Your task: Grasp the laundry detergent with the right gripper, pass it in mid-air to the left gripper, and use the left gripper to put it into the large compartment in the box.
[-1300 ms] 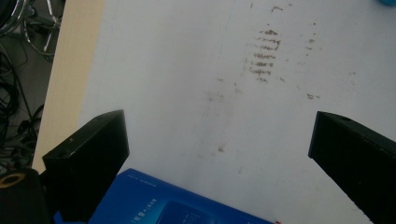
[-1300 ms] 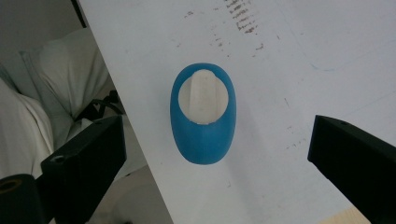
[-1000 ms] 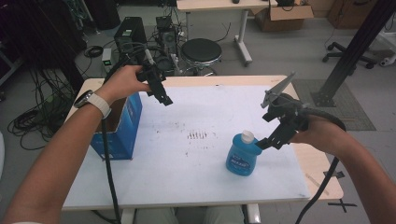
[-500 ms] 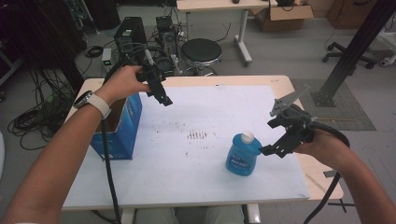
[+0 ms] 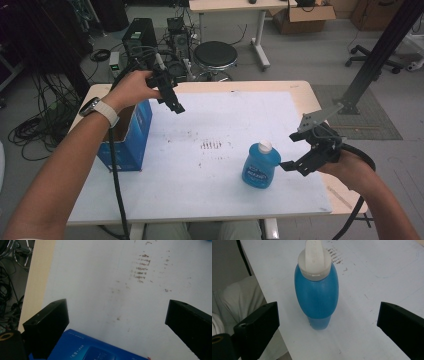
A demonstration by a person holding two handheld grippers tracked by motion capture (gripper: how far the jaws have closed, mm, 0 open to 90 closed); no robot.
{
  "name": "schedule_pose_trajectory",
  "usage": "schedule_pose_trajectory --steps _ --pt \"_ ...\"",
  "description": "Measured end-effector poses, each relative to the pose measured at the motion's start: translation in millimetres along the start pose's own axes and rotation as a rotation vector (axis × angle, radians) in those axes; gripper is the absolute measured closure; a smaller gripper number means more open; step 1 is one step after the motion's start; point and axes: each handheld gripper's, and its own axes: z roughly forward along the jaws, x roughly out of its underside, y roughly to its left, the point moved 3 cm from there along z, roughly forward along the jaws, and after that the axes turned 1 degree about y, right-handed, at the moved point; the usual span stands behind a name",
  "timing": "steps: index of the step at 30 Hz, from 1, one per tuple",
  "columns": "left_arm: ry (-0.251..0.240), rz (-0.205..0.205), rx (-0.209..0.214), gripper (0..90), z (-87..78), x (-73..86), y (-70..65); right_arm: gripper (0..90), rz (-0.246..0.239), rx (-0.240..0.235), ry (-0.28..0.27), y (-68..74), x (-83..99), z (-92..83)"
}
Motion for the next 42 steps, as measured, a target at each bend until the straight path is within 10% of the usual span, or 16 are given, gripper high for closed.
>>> schedule_pose_trajectory --steps 42 --pt "0.004 0.003 0.0 5.6 1.5 -1.0 -1.7 4.4 0.041 -0.031 -0.164 0.5 52.5 37.0"
